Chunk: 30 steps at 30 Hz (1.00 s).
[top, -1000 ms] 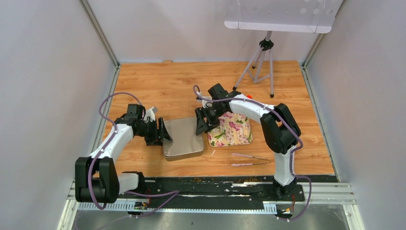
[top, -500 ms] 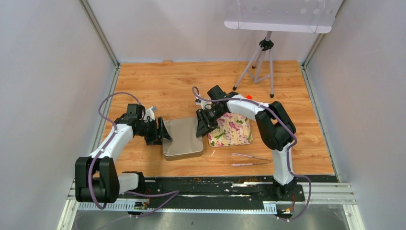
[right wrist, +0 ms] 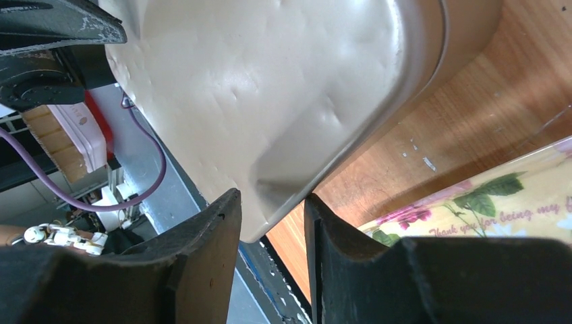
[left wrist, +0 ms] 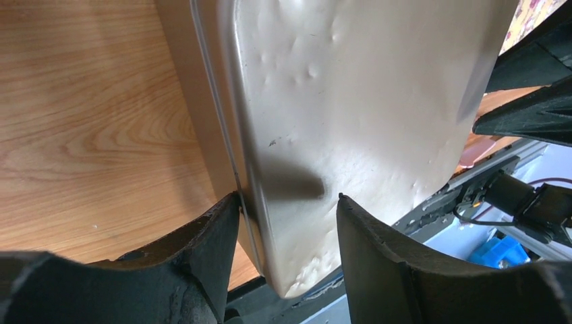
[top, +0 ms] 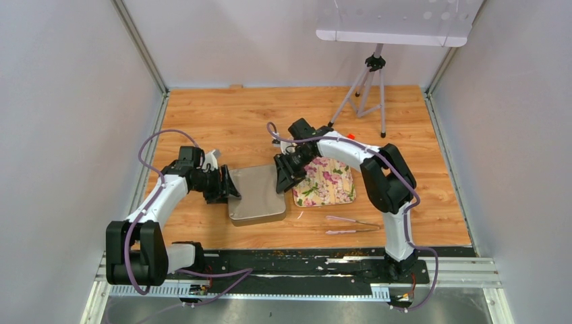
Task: Pack the chocolate
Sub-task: Close the box lid on the packing box.
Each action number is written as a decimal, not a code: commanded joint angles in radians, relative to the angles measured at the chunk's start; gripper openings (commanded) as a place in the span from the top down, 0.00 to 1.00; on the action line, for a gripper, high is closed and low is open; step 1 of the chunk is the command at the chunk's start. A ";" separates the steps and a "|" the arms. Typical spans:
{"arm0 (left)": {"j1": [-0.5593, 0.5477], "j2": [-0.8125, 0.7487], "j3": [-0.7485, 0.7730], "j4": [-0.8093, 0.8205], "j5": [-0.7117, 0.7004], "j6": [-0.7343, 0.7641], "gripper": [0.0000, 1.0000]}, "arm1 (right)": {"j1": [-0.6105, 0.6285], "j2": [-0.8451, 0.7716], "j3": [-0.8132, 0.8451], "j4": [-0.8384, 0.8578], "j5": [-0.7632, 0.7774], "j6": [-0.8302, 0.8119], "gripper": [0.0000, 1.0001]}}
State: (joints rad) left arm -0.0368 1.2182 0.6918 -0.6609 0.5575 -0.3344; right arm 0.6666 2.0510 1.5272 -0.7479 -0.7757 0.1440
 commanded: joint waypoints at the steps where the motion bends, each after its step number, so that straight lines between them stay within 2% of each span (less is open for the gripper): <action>1: -0.008 -0.005 0.005 0.048 0.061 -0.026 0.40 | 0.033 -0.049 0.033 0.035 0.010 -0.006 0.60; 6: -0.008 -0.011 -0.005 0.035 -0.048 -0.020 0.44 | 0.030 -0.028 0.023 0.054 0.073 -0.010 0.57; 9: -0.009 -0.010 -0.031 0.095 -0.084 -0.060 0.45 | 0.026 -0.004 0.022 0.060 0.112 -0.018 0.57; 12: -0.008 0.015 -0.039 0.159 -0.087 -0.094 0.45 | 0.014 0.023 0.026 0.063 0.160 -0.036 0.57; 19: -0.009 0.094 0.000 0.242 -0.157 -0.062 0.41 | -0.021 0.037 0.047 0.055 0.212 -0.049 0.51; 26: -0.008 0.243 0.004 0.313 -0.181 -0.096 0.50 | -0.026 0.116 0.038 0.109 0.162 -0.112 0.47; 30: -0.007 0.269 0.029 0.364 -0.123 -0.124 0.53 | -0.034 0.139 0.082 0.122 0.091 -0.128 0.46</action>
State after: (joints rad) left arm -0.0299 1.4147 0.7403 -0.3256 0.5209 -0.4637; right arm 0.6243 2.1181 1.5776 -0.7090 -0.7208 0.0994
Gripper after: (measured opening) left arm 0.537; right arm 0.540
